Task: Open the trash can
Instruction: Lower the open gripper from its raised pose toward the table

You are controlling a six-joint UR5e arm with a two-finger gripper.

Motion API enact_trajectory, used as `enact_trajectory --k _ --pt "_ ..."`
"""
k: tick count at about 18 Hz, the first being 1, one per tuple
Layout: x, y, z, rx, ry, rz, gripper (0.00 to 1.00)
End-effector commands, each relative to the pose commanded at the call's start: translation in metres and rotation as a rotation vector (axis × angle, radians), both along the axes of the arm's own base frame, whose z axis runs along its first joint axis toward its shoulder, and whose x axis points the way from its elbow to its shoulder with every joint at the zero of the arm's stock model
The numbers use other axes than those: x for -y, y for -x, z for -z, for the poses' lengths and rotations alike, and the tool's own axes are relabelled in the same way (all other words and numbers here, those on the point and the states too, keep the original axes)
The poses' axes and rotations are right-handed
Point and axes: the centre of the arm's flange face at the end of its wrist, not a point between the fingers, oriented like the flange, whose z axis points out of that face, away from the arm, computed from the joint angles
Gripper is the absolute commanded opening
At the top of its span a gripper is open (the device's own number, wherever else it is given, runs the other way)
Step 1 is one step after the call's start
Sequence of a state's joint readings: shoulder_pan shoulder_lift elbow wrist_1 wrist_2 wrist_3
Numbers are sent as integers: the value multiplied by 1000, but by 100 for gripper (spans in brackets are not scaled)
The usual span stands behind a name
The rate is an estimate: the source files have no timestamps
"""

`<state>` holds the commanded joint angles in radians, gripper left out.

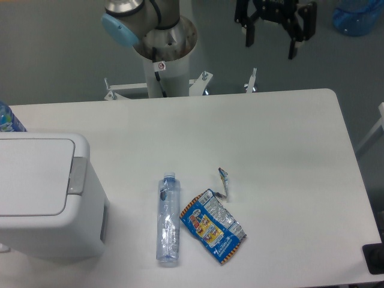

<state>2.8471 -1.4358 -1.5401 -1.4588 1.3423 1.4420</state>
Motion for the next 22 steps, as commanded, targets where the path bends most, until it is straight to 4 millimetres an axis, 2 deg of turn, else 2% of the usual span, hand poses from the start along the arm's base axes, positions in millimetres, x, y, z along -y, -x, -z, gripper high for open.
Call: enact_trajectory --k 5,11,13,19,22 --pt "-1 -2 -1 2 -5 -3 100" --pt "-19 -12 0 44 -65 -59 100" --pt "-31 -17 1 53 -93 -99 100" --pt "-86 -48 7 96 -178 -227 100" --pt "-110 -63 19 159 -176 -268 100"
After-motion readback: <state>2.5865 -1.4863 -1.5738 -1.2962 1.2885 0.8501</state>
